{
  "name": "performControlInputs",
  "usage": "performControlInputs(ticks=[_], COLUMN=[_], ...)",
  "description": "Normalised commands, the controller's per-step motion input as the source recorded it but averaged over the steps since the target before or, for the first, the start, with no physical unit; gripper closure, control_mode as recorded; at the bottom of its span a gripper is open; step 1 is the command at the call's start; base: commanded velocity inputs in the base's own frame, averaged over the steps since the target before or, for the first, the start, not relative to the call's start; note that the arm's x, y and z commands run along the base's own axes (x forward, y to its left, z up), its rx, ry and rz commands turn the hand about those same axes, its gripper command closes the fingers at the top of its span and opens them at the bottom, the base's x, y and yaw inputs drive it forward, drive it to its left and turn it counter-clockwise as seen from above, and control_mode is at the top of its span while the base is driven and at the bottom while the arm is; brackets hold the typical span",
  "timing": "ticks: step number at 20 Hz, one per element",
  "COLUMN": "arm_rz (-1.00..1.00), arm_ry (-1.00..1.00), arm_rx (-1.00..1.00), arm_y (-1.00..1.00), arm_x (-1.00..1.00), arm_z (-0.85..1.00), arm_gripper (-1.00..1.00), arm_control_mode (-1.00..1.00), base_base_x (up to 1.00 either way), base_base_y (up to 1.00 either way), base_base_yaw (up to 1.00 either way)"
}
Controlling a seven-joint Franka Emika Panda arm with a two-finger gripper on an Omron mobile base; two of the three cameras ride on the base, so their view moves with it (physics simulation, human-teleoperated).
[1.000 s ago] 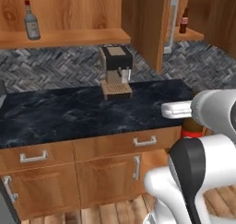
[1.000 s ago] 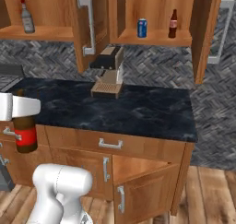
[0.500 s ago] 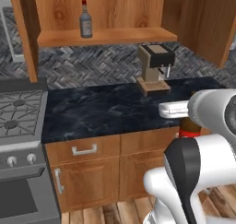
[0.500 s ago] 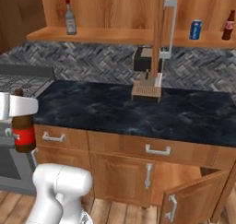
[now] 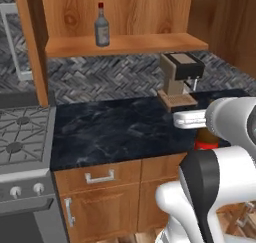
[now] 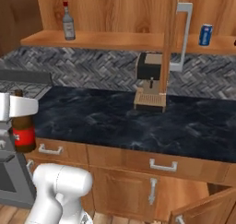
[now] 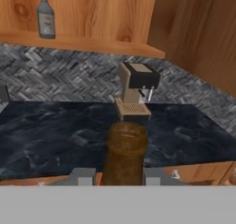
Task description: Sort all alcoholic drinks to one cabinet, and non-alcoholic drinks to the other.
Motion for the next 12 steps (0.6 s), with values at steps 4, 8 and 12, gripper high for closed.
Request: performControlInputs(ticks=[4,8,12], arm_rz=[0.0,0.0,0.0], arm_ry=[0.0,0.0,0.0], arm_rx=[0.0,0.0,0.0], arm_y=[0.0,0.0,0.0], arm_x=[0.0,0.0,0.0], arm_z=[0.0,0.0,0.0], arm_gripper=[1.0,1.0,1.0], arm_control_mode=[1.0,1.0,1.0], base_base_x=[0.76,0.74,0.69], base_base_y=[0.0,0.0,0.0], base_base_yaw=[0.0,0.01,0.03])
